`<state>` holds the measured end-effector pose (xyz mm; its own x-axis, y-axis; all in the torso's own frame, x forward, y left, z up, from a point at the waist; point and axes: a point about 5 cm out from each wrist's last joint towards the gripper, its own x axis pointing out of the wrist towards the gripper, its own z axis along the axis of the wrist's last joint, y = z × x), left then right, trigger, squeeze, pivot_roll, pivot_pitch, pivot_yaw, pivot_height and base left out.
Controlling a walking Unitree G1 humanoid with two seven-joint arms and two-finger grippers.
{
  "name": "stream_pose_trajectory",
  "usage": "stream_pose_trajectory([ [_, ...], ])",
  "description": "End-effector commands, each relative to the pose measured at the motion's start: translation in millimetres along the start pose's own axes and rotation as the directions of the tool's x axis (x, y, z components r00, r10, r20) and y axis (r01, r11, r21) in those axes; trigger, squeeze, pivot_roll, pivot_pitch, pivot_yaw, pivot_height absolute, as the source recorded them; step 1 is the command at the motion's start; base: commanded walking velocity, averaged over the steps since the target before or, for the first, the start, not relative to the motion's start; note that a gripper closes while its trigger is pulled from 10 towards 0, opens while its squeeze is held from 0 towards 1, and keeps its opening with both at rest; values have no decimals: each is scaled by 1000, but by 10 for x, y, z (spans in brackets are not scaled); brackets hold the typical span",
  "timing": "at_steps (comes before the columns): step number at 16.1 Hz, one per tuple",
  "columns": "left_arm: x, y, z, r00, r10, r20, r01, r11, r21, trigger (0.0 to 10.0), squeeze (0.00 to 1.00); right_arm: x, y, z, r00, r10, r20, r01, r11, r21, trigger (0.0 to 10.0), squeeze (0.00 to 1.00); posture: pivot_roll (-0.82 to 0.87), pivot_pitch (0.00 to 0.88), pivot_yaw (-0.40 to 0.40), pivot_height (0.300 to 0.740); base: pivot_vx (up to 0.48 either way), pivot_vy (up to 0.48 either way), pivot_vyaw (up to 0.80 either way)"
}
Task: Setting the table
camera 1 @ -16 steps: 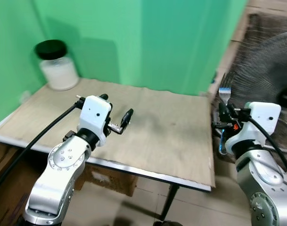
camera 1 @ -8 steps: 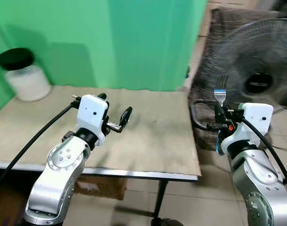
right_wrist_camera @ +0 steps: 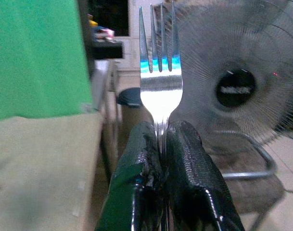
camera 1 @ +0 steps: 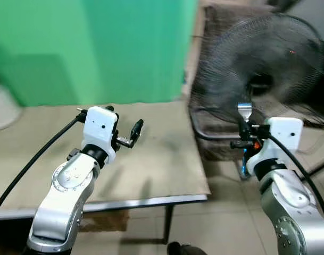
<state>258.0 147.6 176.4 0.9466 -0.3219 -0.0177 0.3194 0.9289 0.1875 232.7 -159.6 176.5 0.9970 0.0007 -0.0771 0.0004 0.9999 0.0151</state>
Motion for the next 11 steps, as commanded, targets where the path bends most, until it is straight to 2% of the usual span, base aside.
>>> stream_pose_trajectory([
  [1, 8, 3, 2, 1000, 9, -5, -9, 1000, 10, 10000, 0, -3, -38, -33, 1000, -19, -25, 18, 1000, -11, 10000, 0, 29, 0, -24, 740, 0, 0, -800],
  [11, 35, -16, 18, 1000, 4, 19, -4, 1000, 0, 10000, 0, -4, -72, -48, 998, -42, -44, 41, 999, -11, 10000, 0, 21, 0, -26, 740, 0, 0, -800],
])
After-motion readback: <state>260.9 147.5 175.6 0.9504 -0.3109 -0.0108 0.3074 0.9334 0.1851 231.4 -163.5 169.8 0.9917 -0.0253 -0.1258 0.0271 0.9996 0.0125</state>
